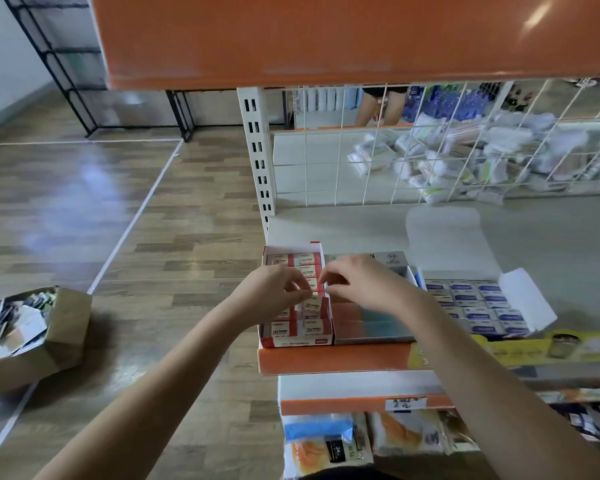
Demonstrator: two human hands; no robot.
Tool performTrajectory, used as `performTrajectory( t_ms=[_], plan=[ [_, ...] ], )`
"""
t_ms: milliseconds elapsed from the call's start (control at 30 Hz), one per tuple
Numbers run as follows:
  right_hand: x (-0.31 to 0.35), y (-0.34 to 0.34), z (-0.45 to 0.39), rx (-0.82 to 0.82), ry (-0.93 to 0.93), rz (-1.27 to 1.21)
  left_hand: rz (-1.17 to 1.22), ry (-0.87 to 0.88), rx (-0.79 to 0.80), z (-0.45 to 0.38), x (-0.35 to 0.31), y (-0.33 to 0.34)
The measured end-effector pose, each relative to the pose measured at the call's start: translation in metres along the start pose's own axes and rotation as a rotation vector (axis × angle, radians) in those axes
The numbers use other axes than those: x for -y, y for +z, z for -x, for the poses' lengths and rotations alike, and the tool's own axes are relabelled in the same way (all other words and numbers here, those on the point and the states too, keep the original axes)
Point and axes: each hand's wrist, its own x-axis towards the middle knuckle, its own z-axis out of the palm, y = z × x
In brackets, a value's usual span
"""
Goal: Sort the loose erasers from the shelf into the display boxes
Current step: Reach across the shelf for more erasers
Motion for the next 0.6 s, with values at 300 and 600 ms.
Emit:
performTrajectory(
  t_ms=[300, 600],
  plan=[
    [-0.003, 0.003, 0.000, -0.008, -0.025, -0.024, -0.061, -0.022, -0.018, 0.004, -0.003, 0.008],
    [-0.003, 0.004, 0.000, 0.006, -0.023, -0.031, -0.116, -0.011, 0.177, -0.003, -0.004, -0.003]
  ],
)
